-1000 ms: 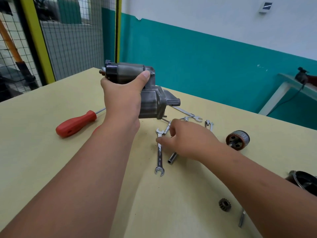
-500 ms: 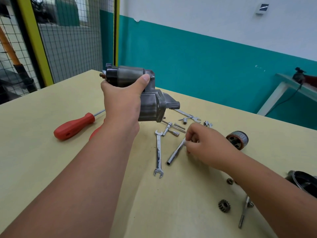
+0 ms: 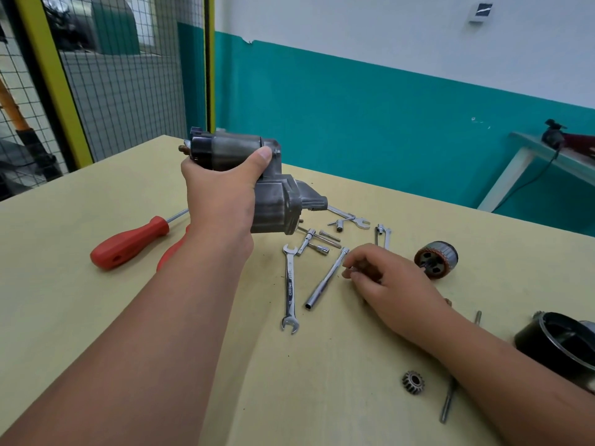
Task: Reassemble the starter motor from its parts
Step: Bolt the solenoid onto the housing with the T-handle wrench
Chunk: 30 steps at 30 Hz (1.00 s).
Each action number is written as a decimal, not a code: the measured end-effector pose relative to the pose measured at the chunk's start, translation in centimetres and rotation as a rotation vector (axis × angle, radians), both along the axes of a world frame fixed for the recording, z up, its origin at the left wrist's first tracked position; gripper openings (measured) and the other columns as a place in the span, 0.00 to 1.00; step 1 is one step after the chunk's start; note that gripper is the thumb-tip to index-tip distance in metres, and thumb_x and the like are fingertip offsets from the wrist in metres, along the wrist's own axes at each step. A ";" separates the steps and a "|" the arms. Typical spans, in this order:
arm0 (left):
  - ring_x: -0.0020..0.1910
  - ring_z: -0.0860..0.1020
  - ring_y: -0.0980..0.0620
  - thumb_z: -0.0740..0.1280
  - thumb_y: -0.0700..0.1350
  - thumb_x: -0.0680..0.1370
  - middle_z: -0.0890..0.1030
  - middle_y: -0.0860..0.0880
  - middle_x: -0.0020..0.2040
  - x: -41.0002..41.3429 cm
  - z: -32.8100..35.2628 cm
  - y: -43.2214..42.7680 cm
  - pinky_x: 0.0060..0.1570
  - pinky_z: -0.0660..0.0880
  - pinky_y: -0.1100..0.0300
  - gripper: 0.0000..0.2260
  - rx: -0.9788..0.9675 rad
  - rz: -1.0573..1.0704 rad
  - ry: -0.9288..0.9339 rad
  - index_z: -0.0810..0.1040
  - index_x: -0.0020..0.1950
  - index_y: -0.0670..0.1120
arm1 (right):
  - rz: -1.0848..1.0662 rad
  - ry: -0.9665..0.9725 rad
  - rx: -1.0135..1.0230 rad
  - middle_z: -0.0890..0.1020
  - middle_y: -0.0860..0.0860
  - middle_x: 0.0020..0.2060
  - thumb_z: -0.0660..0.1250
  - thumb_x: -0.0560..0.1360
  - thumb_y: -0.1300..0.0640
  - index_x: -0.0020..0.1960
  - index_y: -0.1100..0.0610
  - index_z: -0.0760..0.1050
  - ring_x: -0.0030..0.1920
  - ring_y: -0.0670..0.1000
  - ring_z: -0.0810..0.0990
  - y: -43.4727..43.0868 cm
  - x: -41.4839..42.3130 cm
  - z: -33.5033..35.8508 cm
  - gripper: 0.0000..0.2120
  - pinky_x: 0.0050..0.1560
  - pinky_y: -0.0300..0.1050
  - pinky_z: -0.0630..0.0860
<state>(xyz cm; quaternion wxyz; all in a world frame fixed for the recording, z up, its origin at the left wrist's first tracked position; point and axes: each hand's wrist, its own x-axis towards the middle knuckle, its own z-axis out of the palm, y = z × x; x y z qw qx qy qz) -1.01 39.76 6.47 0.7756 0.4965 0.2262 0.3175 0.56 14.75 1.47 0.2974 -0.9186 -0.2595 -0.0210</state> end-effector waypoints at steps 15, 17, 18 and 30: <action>0.53 0.87 0.48 0.86 0.50 0.69 0.83 0.54 0.61 -0.1 0.2 0.2 0.51 0.87 0.41 0.35 -0.018 0.017 -0.004 0.70 0.70 0.56 | 0.024 -0.014 -0.369 0.80 0.45 0.49 0.62 0.84 0.48 0.59 0.46 0.74 0.47 0.48 0.78 6.9 7.6 3.2 0.06 0.44 0.46 0.73; 0.54 0.87 0.48 0.86 0.51 0.69 0.83 0.54 0.61 -0.1 0.2 0.3 0.51 0.86 0.41 0.35 -0.019 0.018 -0.002 0.70 0.70 0.56 | 0.038 0.027 -0.477 0.81 0.49 0.54 0.63 0.84 0.45 0.62 0.49 0.77 0.50 0.51 0.77 8.2 8.9 3.3 0.12 0.47 0.47 0.72; 0.54 0.87 0.48 0.86 0.51 0.68 0.83 0.54 0.61 -0.1 0.2 0.3 0.51 0.87 0.41 0.36 -0.021 0.017 -0.005 0.70 0.70 0.56 | 0.031 0.044 -0.510 0.82 0.51 0.54 0.63 0.84 0.43 0.61 0.52 0.79 0.49 0.51 0.78 8.9 9.3 3.3 0.15 0.47 0.47 0.71; 0.53 0.88 0.48 0.86 0.50 0.68 0.84 0.54 0.60 0.2 0.1 0.2 0.50 0.86 0.41 0.34 -0.036 0.015 -0.013 0.71 0.67 0.56 | 0.035 0.143 -0.698 0.81 0.56 0.49 0.61 0.85 0.50 0.60 0.58 0.75 0.45 0.56 0.81 12.4 11.2 2.5 0.13 0.48 0.48 0.79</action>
